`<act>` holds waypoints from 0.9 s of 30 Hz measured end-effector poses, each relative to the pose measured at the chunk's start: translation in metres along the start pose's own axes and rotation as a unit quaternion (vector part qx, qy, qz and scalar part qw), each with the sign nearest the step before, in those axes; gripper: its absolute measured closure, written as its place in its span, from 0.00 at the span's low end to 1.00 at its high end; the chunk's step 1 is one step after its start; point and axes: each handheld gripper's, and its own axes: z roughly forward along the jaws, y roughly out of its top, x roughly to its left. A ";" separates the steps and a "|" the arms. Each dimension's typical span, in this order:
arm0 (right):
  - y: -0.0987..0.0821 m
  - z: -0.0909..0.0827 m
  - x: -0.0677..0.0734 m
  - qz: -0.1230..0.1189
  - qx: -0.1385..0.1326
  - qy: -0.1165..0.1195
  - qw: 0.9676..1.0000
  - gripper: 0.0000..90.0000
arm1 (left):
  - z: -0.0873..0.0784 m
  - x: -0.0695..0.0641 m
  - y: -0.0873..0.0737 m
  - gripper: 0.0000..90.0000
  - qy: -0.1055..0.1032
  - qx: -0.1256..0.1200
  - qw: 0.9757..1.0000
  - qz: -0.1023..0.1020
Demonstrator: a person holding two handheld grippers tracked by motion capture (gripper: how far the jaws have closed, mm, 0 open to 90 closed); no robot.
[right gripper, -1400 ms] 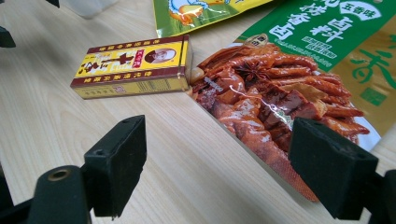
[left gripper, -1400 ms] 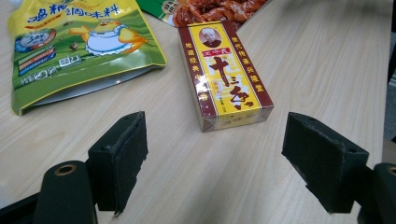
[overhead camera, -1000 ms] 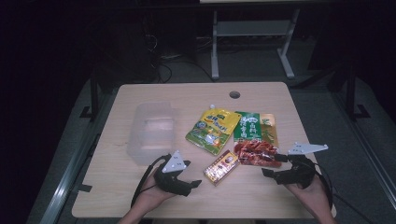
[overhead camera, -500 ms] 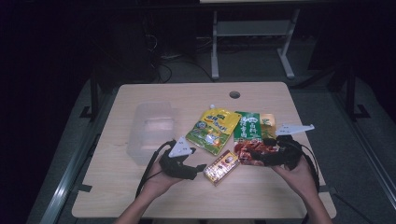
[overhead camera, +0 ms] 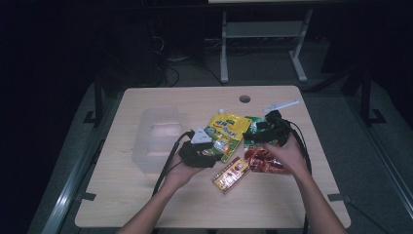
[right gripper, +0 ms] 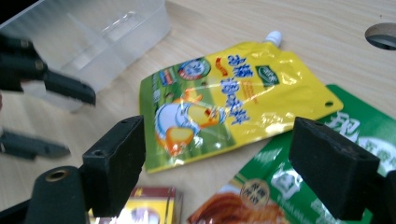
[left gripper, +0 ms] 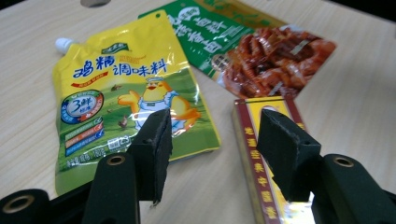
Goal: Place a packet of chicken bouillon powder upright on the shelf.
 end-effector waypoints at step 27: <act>0.001 0.073 -0.044 0.108 0.055 -0.069 0.990 0.30 | 0.060 0.011 0.004 0.68 0.060 0.096 0.993 -0.019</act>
